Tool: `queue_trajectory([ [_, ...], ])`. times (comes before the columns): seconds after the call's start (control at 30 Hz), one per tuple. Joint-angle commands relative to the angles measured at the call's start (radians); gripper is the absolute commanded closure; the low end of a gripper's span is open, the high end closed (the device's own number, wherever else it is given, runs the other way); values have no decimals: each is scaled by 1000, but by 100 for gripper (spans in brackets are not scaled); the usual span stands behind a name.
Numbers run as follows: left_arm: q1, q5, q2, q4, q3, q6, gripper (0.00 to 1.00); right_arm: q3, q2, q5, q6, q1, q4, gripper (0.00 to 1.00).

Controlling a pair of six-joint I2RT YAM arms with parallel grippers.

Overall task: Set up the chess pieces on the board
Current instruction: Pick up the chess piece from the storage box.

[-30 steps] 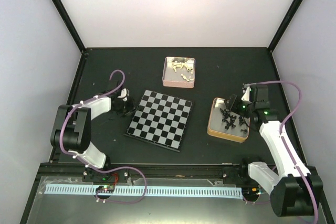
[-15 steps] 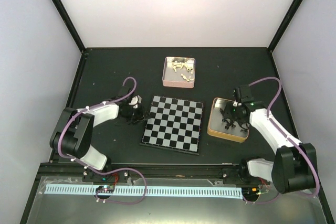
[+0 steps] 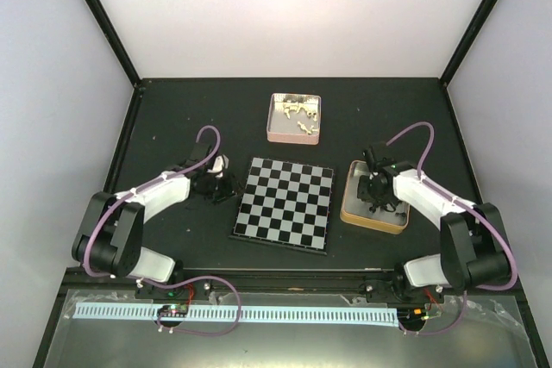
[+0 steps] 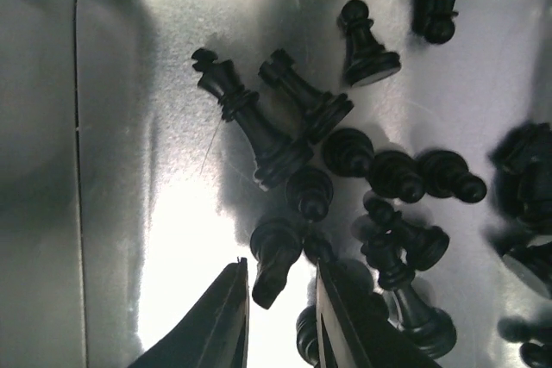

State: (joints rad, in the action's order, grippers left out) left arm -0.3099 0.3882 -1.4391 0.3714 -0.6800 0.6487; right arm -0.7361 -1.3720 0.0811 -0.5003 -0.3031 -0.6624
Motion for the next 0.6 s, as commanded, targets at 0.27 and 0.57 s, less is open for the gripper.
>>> queue_trajectory([
  [0.27, -7, -74, 69, 61, -21, -16, 47, -39, -38, 59, 16, -11, 35, 99],
  [0.57, -9, -95, 168, 117, 21, -19, 42, -79, 182, 85, 1, -58, -57, 99],
])
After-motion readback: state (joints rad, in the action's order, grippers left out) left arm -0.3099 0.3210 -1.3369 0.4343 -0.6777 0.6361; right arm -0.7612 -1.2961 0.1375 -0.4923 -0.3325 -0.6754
